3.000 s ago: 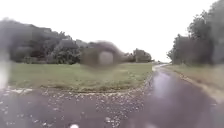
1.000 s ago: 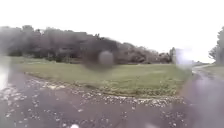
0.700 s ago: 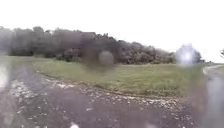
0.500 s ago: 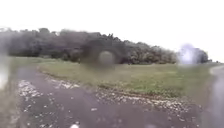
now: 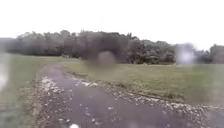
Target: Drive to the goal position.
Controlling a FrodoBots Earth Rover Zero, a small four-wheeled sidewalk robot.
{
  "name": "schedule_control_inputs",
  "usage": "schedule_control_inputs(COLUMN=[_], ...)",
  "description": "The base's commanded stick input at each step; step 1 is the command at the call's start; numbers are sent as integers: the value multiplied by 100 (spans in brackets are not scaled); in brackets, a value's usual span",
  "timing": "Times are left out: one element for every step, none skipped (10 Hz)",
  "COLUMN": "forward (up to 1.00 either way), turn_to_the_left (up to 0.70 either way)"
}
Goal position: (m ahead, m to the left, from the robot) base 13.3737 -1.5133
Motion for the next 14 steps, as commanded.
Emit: schedule_control_inputs(forward=[0, 0, 0, 0, 1, 19, 47, 70, 70, 70, 70, 70, 70, 70], turn_to_the_left=[70, 70, 70, 40, 0, 0, 0, 0, 0, 0, 0, 0, 0, 0])
